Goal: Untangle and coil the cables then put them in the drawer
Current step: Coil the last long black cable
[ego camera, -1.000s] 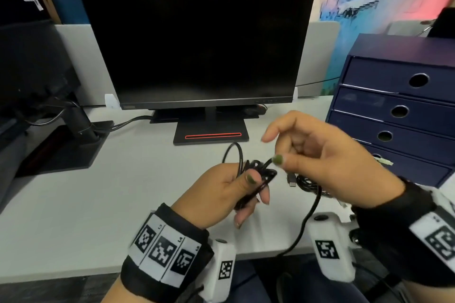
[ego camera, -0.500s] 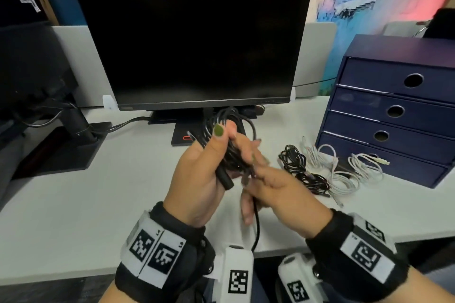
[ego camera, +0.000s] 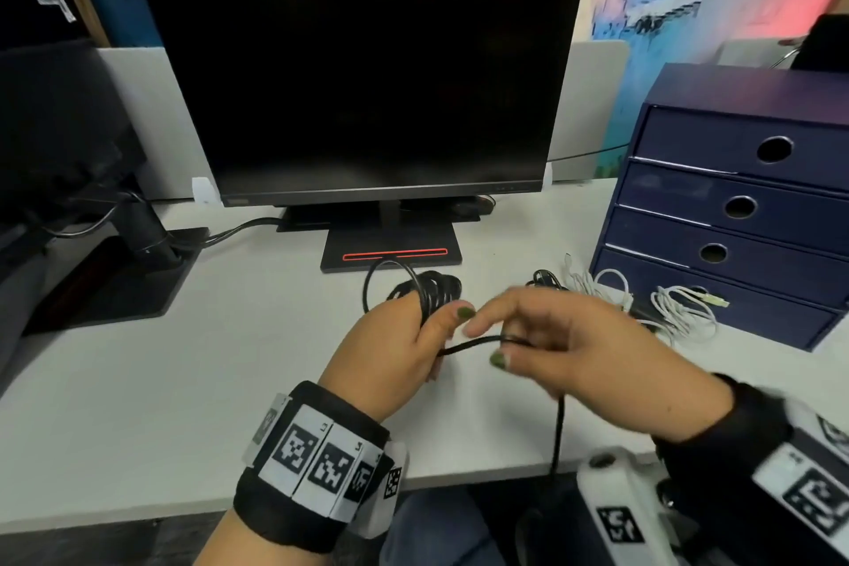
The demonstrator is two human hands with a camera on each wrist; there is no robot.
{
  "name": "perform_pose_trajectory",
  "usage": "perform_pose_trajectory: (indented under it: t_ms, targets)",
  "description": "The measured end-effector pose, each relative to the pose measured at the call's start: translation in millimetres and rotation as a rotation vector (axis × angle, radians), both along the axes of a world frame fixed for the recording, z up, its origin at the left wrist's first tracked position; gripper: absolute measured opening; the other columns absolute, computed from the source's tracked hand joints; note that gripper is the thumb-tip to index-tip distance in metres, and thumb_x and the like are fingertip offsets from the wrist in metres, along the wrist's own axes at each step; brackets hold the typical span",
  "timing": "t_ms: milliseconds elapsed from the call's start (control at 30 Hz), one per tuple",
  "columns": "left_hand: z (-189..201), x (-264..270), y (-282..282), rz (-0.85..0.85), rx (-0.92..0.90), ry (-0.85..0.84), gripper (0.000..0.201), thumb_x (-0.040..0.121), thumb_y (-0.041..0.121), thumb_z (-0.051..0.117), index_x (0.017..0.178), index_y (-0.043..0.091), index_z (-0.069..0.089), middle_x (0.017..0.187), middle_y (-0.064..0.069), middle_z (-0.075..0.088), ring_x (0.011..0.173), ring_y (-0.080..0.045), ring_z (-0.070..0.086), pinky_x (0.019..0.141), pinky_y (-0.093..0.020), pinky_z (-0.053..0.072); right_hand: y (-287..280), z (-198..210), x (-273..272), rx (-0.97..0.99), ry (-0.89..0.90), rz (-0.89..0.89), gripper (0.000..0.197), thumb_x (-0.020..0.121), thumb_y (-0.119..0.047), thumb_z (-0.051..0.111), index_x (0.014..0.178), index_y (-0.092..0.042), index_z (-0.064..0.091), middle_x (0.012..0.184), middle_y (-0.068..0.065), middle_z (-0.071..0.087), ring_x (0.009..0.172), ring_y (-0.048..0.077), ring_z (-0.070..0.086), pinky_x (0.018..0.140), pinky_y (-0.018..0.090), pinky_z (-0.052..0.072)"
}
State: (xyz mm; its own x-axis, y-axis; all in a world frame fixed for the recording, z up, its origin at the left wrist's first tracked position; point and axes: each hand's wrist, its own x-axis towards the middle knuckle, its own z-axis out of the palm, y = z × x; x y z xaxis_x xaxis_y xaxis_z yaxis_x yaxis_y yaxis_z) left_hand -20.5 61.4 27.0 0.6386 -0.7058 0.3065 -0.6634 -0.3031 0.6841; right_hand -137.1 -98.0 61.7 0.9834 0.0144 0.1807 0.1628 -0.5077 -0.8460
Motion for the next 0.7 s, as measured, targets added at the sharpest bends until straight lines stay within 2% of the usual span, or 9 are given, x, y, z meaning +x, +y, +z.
perform_pose_trajectory:
  t_ms: [67, 133, 200, 267, 367, 467, 533, 633, 700]
  targets:
    - [2.1, -3.3, 1.2, -0.118, -0.068, 0.168, 0.065, 0.078, 0.076, 0.031, 0.067, 0.015, 0.052, 0.045, -0.003, 0.056, 0.045, -0.015, 0.053, 0.06, -0.025, 0.046, -9.1, 12.2, 1.1, -0.008, -0.098, -0.033, 0.025, 0.088, -0.01, 0.063, 0.088, -0.035, 0.062, 0.07, -0.004, 0.057, 0.057, 0.012, 0.048, 0.054, 0.021, 0.041]
    - [5.6, -7.5, 2.1, -0.259, -0.107, 0.344, 0.067, 0.076, 0.073, 0.045, 0.062, 0.008, 0.053, 0.041, -0.001, 0.051, 0.043, -0.02, 0.051, 0.07, -0.031, 0.053, -14.3, 19.4, 3.4, 0.006, -0.198, -0.053, 0.022, 0.09, -0.01, 0.061, 0.083, -0.031, 0.063, 0.076, -0.002, 0.061, 0.065, 0.019, 0.055, 0.059, 0.028, 0.047]
    - [10.3, -12.4, 1.9, -0.39, -0.155, 0.469, 0.054, 0.082, 0.055, 0.054, 0.049, 0.013, 0.052, 0.038, -0.002, 0.048, 0.042, -0.021, 0.05, 0.079, -0.04, 0.055, -13.7, 22.7, 9.0, -0.017, -0.302, -0.075, 0.019, 0.087, -0.011, 0.06, 0.082, -0.029, 0.065, 0.081, -0.007, 0.064, 0.074, 0.015, 0.06, 0.068, 0.027, 0.051]
    - [15.7, -16.7, 0.9, -0.532, -0.245, 0.561, 0.046, 0.089, 0.039, 0.052, 0.046, 0.022, 0.053, 0.037, 0.002, 0.046, 0.038, -0.018, 0.048, 0.079, -0.039, 0.053, -12.3, 19.8, 17.3, 0.04, -0.391, -0.131, 0.022, 0.087, -0.005, 0.064, 0.086, -0.027, 0.067, 0.081, -0.007, 0.067, 0.073, 0.008, 0.061, 0.066, 0.02, 0.05]
    - [23.6, -20.4, -0.4, -0.671, -0.453, 0.681, 0.037, 0.092, 0.037, 0.053, 0.059, 0.02, 0.054, 0.04, 0.006, 0.048, 0.037, -0.014, 0.05, 0.077, -0.035, 0.05, -7.6, 8.4, 28.2, 0.242, -0.387, -0.209, 0.026, 0.09, -0.001, 0.058, 0.102, -0.02, 0.07, 0.08, 0.003, 0.07, 0.065, 0.014, 0.06, 0.064, 0.018, 0.05]
    - [27.8, -18.8, 2.4, -0.716, -0.644, 0.734, 0.033, 0.091, 0.04, 0.055, 0.067, 0.018, 0.053, 0.043, 0.007, 0.051, 0.039, -0.013, 0.052, 0.076, -0.032, 0.05, 5.2, -13.4, 30.9, 0.289, -0.262, -0.222, 0.028, 0.095, -0.001, 0.049, 0.105, -0.018, 0.07, 0.082, -0.002, 0.073, 0.07, 0.023, 0.065, 0.065, 0.019, 0.052]
    - [28.5, -18.3, 2.3, -0.624, -0.759, 0.704, 0.032, 0.091, 0.04, 0.055, 0.067, 0.02, 0.056, 0.045, 0.006, 0.054, 0.044, -0.014, 0.055, 0.077, -0.032, 0.051, 17.1, -27.7, 26.6, 0.319, -0.131, -0.147, 0.025, 0.099, -0.007, 0.043, 0.103, -0.015, 0.066, 0.063, -0.003, 0.066, 0.049, 0.018, 0.057, 0.053, 0.021, 0.046]
    - [29.7, -17.1, 0.6, -0.204, -0.801, 0.491, 0.043, 0.094, 0.038, 0.049, 0.055, 0.026, 0.063, 0.051, 0.0, 0.064, 0.063, -0.018, 0.067, 0.077, -0.029, 0.052, 34.3, -45.1, 13.5, 0.422, 0.126, -0.002, 0.027, 0.102, -0.015, 0.038, 0.117, -0.013, 0.061, 0.05, 0.002, 0.051, 0.033, 0.012, 0.042, 0.043, 0.024, 0.036]
    - [28.6, -12.9, 2.8, 0.048, -0.716, 0.291, 0.047, 0.093, 0.041, 0.049, 0.052, 0.028, 0.067, 0.063, -0.001, 0.072, 0.081, -0.013, 0.07, 0.066, -0.021, 0.05, 41.5, -50.0, 4.4, 0.415, 0.235, 0.06, 0.027, 0.1, -0.014, 0.043, 0.12, -0.013, 0.06, 0.047, 0.001, 0.041, 0.031, 0.007, 0.034, 0.037, 0.019, 0.032]
